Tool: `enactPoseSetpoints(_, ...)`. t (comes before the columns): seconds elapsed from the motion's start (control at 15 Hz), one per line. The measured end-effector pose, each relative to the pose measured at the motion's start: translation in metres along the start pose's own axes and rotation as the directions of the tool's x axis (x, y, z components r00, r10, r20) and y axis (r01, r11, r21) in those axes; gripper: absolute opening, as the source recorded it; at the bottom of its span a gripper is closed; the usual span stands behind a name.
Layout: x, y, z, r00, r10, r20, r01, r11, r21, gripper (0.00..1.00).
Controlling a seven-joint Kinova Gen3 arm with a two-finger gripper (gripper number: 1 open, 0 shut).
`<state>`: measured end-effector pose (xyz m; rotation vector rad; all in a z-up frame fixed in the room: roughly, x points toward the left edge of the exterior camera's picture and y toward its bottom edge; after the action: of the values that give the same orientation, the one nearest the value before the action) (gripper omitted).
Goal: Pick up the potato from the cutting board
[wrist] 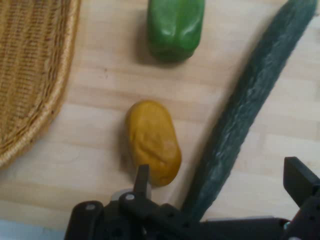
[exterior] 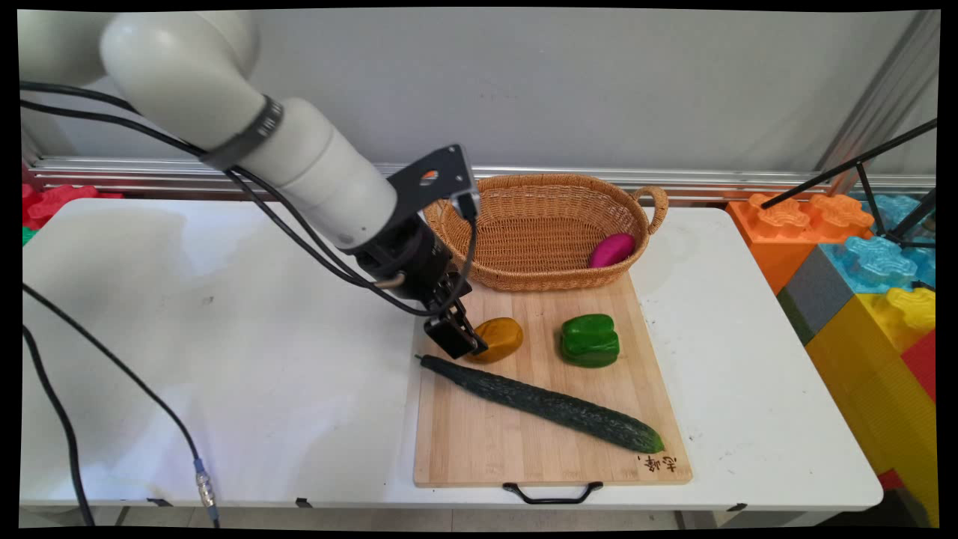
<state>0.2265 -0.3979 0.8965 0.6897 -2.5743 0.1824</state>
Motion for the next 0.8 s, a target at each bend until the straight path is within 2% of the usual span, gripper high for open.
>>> enactPoseSetpoints(0.33, 0.0, -0.005, 0.03, 0.992, -0.084, 0.099, 0.076, 0.994, 0.081, 1.0)
enactPoseSetpoints(0.6, 0.001, -0.008, 0.056, 0.978, -0.161, 0.131, 0.144, 0.981, 0.128, 1.0)
enactPoseSetpoints(0.8, 0.006, -0.008, 0.075, 0.971, -0.199, 0.134, 0.18, 0.974, 0.14, 1.0)
